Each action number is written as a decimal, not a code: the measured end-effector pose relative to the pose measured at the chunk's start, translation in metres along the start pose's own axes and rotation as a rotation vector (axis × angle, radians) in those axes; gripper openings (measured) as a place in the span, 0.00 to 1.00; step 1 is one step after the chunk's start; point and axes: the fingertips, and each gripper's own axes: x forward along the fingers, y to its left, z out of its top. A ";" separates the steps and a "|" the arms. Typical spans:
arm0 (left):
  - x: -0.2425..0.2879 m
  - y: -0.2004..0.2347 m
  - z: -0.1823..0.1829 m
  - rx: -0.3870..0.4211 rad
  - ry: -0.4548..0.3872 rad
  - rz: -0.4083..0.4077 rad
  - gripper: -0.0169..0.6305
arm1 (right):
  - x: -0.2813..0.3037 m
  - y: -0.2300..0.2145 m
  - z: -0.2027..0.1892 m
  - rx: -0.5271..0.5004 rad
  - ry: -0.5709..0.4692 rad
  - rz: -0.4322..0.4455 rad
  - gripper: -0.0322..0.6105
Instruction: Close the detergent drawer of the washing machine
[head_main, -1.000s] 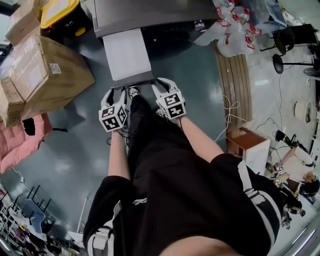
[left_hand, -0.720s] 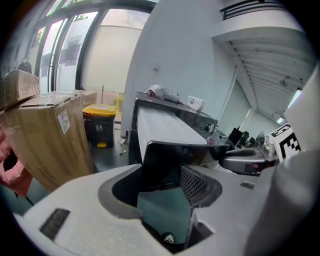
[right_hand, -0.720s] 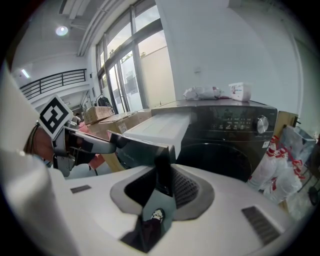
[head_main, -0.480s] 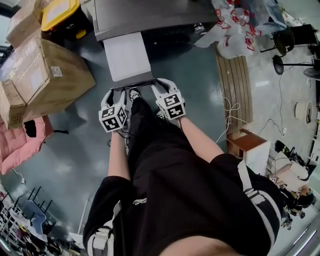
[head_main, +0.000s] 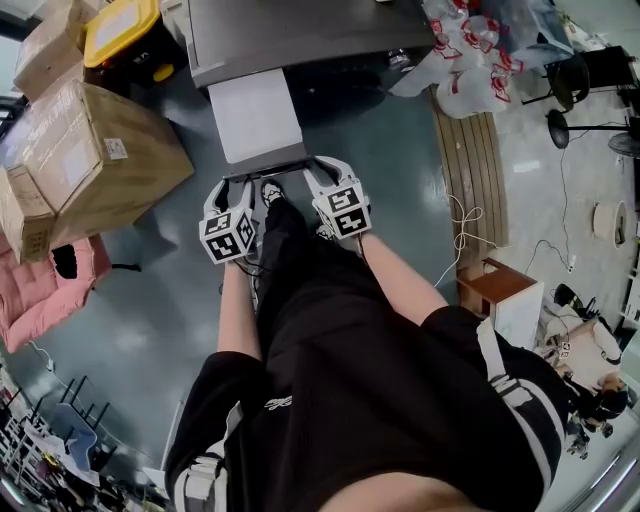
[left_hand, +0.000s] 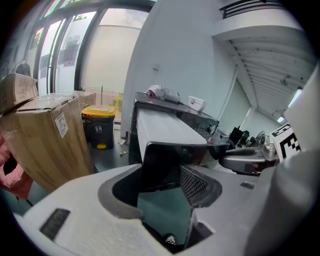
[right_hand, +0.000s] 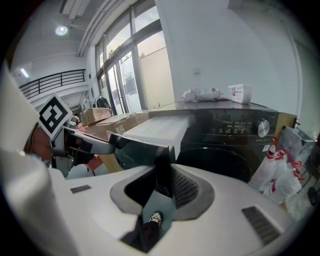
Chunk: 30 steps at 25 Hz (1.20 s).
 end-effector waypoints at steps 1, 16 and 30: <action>0.001 0.000 0.001 -0.001 0.000 0.000 0.39 | 0.001 0.000 0.001 0.000 0.002 0.000 0.20; 0.010 0.005 0.010 0.008 0.007 -0.010 0.39 | 0.011 -0.008 0.010 0.002 -0.009 -0.023 0.20; 0.014 0.007 0.016 0.018 0.010 -0.017 0.39 | 0.016 -0.009 0.012 -0.005 0.008 -0.029 0.20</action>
